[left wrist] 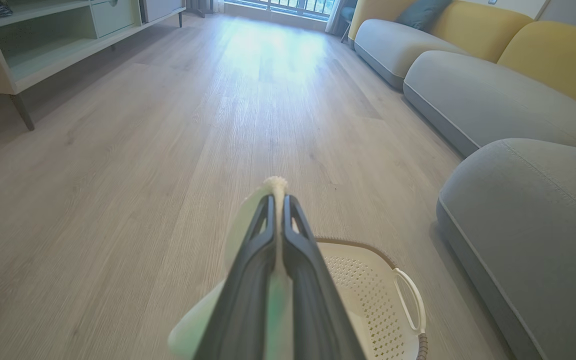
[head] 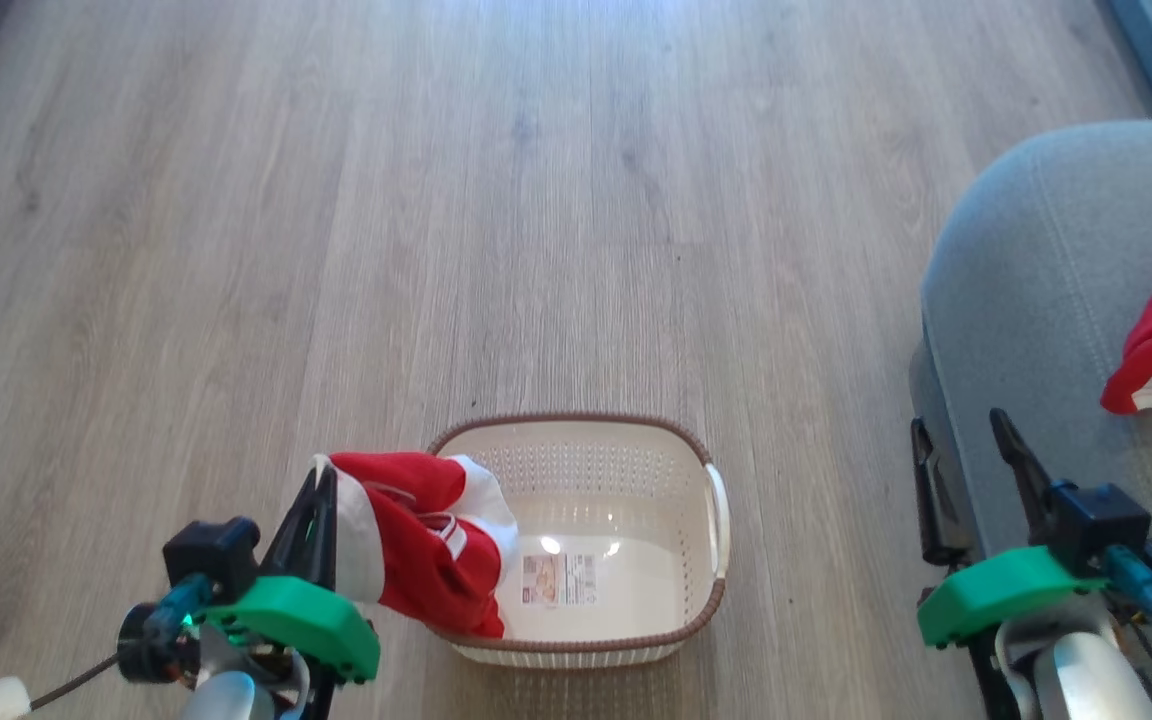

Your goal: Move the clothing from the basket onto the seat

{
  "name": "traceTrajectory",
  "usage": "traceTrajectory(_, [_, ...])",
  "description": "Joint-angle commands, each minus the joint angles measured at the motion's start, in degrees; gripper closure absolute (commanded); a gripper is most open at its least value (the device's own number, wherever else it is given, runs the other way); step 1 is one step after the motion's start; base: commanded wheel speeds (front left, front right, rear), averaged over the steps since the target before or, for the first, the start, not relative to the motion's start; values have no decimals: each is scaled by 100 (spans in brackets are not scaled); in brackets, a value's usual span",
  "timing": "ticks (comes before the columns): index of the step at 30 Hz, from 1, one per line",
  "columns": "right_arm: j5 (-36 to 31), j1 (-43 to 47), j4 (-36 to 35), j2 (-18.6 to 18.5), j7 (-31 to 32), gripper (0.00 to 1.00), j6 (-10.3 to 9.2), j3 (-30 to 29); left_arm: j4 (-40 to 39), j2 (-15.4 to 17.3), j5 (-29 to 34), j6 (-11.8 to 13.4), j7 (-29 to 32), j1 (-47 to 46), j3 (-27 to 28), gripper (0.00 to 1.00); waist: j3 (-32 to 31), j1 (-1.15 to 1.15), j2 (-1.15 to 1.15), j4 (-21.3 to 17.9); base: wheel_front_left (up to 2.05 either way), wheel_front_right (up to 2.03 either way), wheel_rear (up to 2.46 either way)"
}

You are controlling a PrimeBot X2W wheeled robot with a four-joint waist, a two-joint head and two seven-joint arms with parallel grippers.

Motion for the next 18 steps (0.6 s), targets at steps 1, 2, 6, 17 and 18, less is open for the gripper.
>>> traceTrajectory(1, [-19,-113,-156,-52,-52,0,40,164,-268,123,51,36,-64,-199,225,100,-77,1,0,5,0,0,0])
traceTrajectory(2, [-16,-104,-154,-55,-52,0,40,186,-311,129,44,46,-49,-182,225,100,-90,1,0,0,0,0,0])
traceTrajectory(6, [4,-90,-135,-66,-52,0,40,250,-450,151,37,83,4,-121,209,100,-137,1,0,-26,0,0,0])
traceTrajectory(17, [50,-51,-129,-43,-52,0,40,283,-634,197,3,148,99,-50,166,100,-128,1,0,-94,0,0,0])
traceTrajectory(18, [54,-55,-127,-40,-52,0,40,284,-640,205,4,151,102,-55,162,100,-123,1,0,-96,0,0,0])
